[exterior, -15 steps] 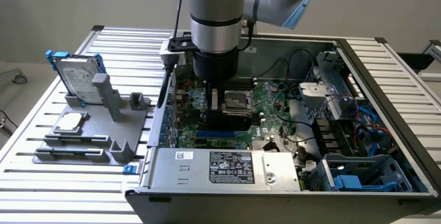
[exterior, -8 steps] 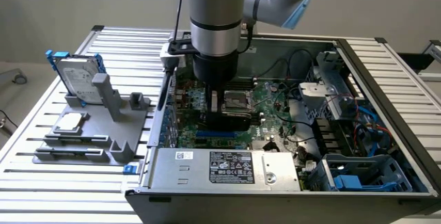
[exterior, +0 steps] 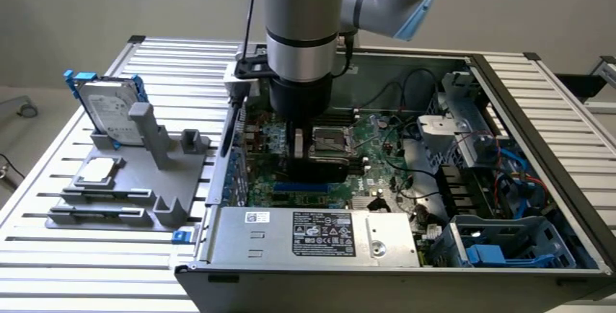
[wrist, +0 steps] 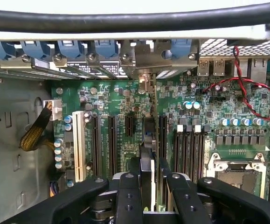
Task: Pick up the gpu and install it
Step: 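Insert the gpu into the slot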
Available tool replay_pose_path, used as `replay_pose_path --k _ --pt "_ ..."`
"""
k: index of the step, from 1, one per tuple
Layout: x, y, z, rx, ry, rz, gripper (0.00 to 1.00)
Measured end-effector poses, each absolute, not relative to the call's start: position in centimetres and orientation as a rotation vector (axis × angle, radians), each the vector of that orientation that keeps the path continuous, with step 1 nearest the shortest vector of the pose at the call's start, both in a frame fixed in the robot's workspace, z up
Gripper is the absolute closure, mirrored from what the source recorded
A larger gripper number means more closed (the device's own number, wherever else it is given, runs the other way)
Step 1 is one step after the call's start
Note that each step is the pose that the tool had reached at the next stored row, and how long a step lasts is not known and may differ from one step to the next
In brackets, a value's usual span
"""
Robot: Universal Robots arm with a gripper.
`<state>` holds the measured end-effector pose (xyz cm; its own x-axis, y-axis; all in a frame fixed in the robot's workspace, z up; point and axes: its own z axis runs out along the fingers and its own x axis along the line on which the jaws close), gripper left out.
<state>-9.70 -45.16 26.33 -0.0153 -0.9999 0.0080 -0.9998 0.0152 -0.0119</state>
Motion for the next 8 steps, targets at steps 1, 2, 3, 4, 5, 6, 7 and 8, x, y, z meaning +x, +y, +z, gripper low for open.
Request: replay_pose_path --k 1,2,3,4,5,6,7,8 --pt "-9.71 -45.18 26.31 -2.203 2.236 -0.022 0.74" --pt "-9.71 -45.21 26.29 -2.203 2.237 -0.021 0.74" --pt "-9.71 -45.23 26.28 -2.203 2.237 -0.021 0.74" --pt "-9.7 -45.25 26.28 -2.204 2.237 -0.02 0.74" --pt "-9.7 -45.26 26.28 -2.204 2.238 -0.019 0.74" --pt "-9.7 -45.27 26.28 -2.204 2.238 -0.019 0.74" --pt "-9.7 -45.28 26.28 -2.204 2.238 -0.018 0.74" --pt "-9.69 -45.3 26.28 -2.204 2.238 -0.018 0.74"
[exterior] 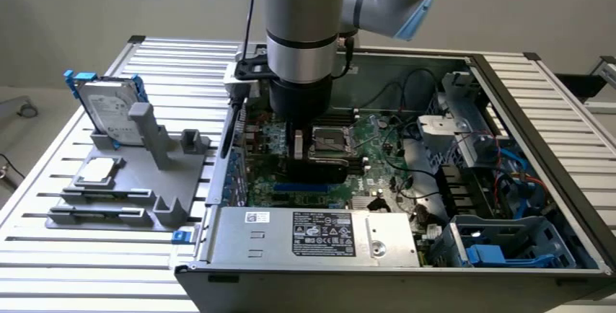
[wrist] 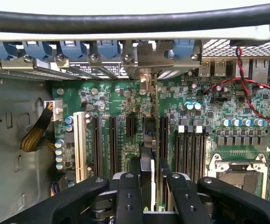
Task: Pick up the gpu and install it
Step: 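Insert the gpu into the slot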
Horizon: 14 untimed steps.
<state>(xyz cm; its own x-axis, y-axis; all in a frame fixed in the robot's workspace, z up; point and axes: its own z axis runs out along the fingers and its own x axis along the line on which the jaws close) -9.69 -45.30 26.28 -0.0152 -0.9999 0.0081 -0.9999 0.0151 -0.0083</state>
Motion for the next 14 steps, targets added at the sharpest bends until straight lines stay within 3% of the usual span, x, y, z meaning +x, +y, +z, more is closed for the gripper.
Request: replay_pose_path --k 14 --pt "-9.66 -45.63 25.97 -2.205 2.238 -0.018 0.74"
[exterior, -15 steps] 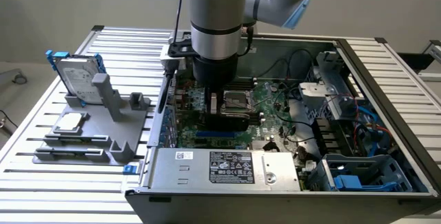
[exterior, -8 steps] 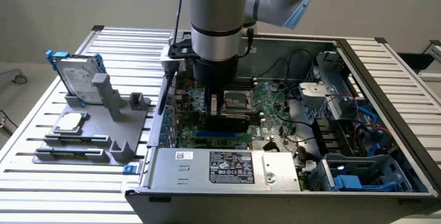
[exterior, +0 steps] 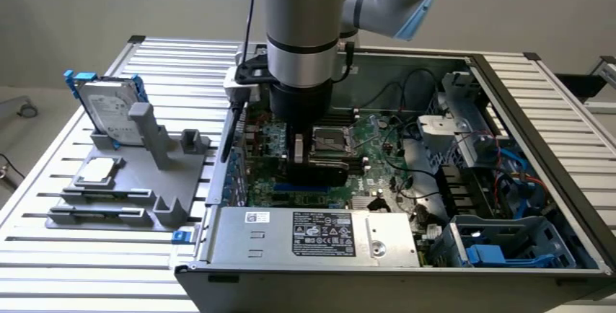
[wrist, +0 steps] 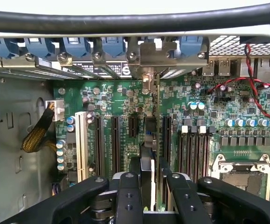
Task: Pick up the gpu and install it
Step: 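Insert the gpu into the slot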
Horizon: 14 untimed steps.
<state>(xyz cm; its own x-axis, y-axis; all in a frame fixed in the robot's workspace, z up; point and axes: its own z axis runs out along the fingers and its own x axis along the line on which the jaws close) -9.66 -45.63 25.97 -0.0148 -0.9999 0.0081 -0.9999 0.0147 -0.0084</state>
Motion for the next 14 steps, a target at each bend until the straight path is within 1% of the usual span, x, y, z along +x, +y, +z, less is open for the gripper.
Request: replay_pose_path --k 14 --pt "-9.58 -45.9 25.92 -2.205 2.238 -0.018 0.74"
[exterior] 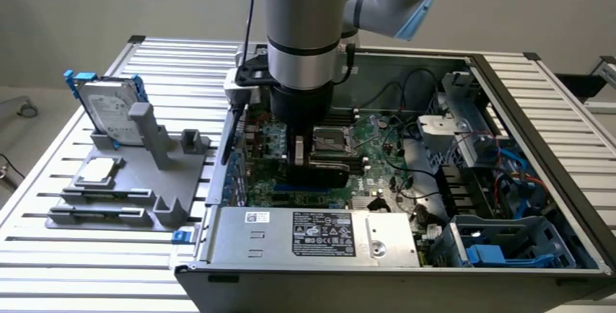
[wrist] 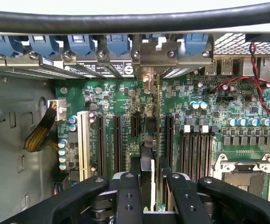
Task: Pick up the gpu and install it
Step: 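Insert the gpu into the slot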
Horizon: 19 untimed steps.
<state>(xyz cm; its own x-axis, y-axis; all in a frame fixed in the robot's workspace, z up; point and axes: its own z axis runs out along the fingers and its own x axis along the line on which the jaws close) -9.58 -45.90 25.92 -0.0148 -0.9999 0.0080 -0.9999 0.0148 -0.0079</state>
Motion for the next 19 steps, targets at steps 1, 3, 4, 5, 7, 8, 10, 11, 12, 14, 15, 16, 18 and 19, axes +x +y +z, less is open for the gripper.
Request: replay_pose_path --k 1,3,4,5,7,8,10,11,12,14,15,16,18,19 --pt "-9.58 -45.92 25.9 2.205 -2.238 0.017 0.74" --pt "-9.57 -45.95 25.9 2.204 -2.237 0.015 0.74" --pt "-9.58 -45.96 25.9 2.204 -2.237 0.014 0.74" --pt "-9.58 -45.96 25.88 2.204 -2.237 0.013 0.74" --pt "-9.58 -45.97 25.86 2.205 -2.238 0.011 0.74" --pt "-9.57 -45.97 25.85 2.206 -2.238 0.009 0.74" --pt "-9.57 -45.97 25.79 2.208 -2.239 0.006 0.74" --pt "-9.57 -45.97 25.76 2.209 -2.239 0.005 0.74" --pt "-9.57 -45.99 25.73 2.209 -2.239 0.003 0.74" --pt "-9.57 -46.03 25.66 2.21 -2.24 -0.001 0.74" --pt "-9.57 -46.06 25.61 2.211 -2.241 -0.003 0.74" --pt "-9.57 -46.08 25.57 2.211 -2.241 -0.004 0.74" --pt "-9.57 -46.15 25.49 2.211 -2.241 -0.007 0.74" --pt "-9.56 -46.17 25.46 2.211 -2.241 -0.009 0.74"
